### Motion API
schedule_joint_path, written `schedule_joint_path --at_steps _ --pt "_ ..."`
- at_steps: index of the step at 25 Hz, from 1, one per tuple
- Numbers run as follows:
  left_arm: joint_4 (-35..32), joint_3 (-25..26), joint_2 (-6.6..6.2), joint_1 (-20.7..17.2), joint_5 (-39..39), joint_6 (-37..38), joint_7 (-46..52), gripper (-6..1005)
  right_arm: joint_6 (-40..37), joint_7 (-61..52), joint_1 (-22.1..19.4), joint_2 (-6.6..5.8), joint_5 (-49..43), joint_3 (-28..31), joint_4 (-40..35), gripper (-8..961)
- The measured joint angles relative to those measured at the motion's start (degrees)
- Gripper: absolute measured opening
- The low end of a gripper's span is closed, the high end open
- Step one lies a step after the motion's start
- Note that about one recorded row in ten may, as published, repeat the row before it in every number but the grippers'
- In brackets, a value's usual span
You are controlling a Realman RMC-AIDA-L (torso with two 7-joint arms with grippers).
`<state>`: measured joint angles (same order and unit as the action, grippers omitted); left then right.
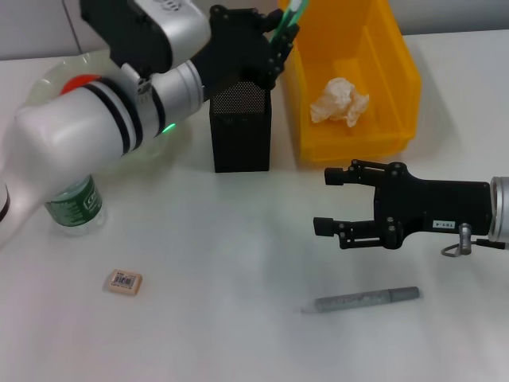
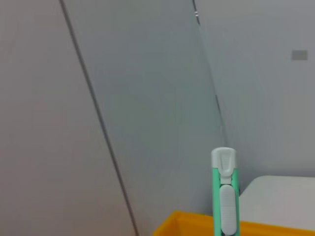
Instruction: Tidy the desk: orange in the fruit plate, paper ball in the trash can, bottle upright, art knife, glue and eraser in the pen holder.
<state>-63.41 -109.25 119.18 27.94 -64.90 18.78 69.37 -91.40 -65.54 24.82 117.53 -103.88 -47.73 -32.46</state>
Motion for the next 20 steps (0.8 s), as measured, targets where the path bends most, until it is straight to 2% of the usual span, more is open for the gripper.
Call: schedule_joint_path --at_steps 4,20 --pt "2.57 0.00 0.00 -0.13 7.31 0.92 -6.47 193 0.00 -0.12 0.00 0.03 0.00 0.00 0.03 840" --pt "6.95 0.75 0.00 0.53 8.19 1.10 -8.48 193 0.00 -0.21 0.06 0.10 -0.02 -0.03 0.03 840"
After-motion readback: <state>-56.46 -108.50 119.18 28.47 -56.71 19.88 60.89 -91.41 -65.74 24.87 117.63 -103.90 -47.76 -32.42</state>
